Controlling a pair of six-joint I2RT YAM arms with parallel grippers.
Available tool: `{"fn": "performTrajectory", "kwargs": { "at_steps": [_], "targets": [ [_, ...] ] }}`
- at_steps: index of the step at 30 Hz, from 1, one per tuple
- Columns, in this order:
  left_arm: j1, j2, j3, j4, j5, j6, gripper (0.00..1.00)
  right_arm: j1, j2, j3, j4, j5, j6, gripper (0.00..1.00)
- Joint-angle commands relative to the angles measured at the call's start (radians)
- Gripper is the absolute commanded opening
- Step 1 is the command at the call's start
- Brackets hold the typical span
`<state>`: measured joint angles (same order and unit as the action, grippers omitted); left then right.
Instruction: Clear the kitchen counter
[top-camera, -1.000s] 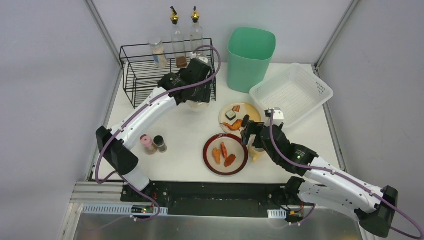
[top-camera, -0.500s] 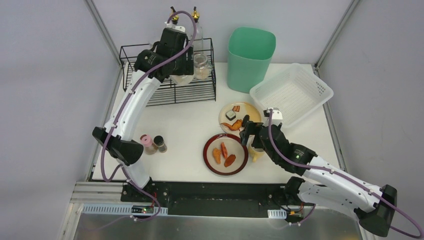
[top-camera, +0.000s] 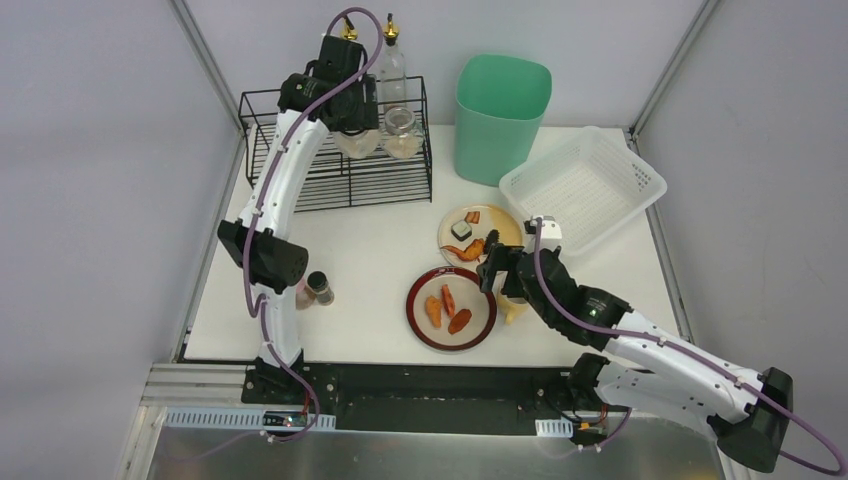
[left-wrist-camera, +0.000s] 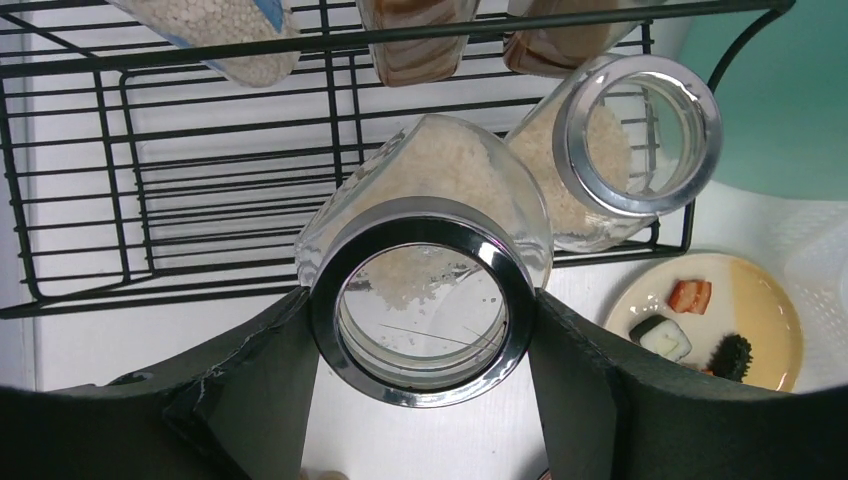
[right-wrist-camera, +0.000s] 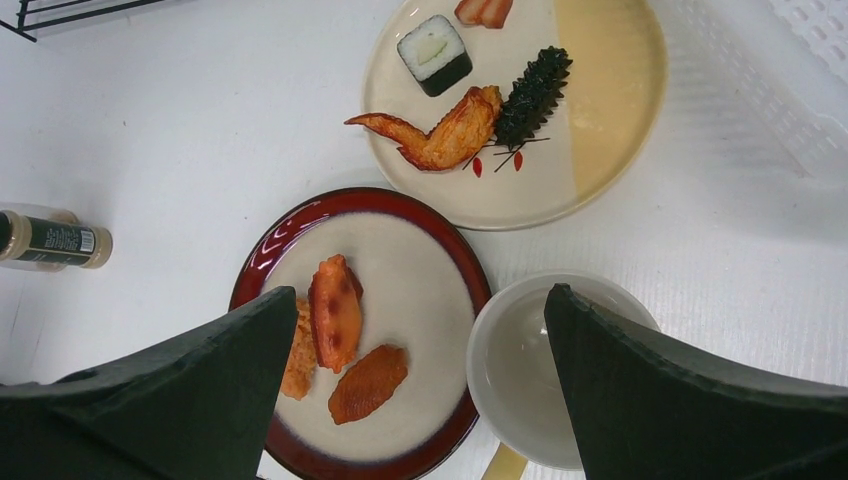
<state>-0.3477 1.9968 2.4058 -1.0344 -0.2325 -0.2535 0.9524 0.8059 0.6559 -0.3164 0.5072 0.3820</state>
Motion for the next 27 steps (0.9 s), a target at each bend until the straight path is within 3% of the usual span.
{"fn": "performTrajectory", "kwargs": {
  "at_steps": [1, 21, 24, 27],
  "targets": [
    [0.039, 0.018, 0.082, 0.027, 0.043, -0.032, 0.0, -0.003, 0.01, -0.003, 0.046, -0.015, 0.014, 0.99],
    [0.1, 0.127, 0.088, 0.028, 0.105, -0.069, 0.0, -0.003, 0.014, -0.003, 0.049, -0.023, 0.015, 0.99],
    [0.101, 0.132, 0.086, 0.025, 0.109, -0.069, 0.05, -0.003, 0.014, -0.002, 0.048, -0.024, 0.015, 0.99],
    [0.102, 0.138, 0.084, 0.025, 0.109, -0.069, 0.16, -0.003, 0.013, -0.001, 0.048, -0.023, 0.014, 0.99]
  ]
}}
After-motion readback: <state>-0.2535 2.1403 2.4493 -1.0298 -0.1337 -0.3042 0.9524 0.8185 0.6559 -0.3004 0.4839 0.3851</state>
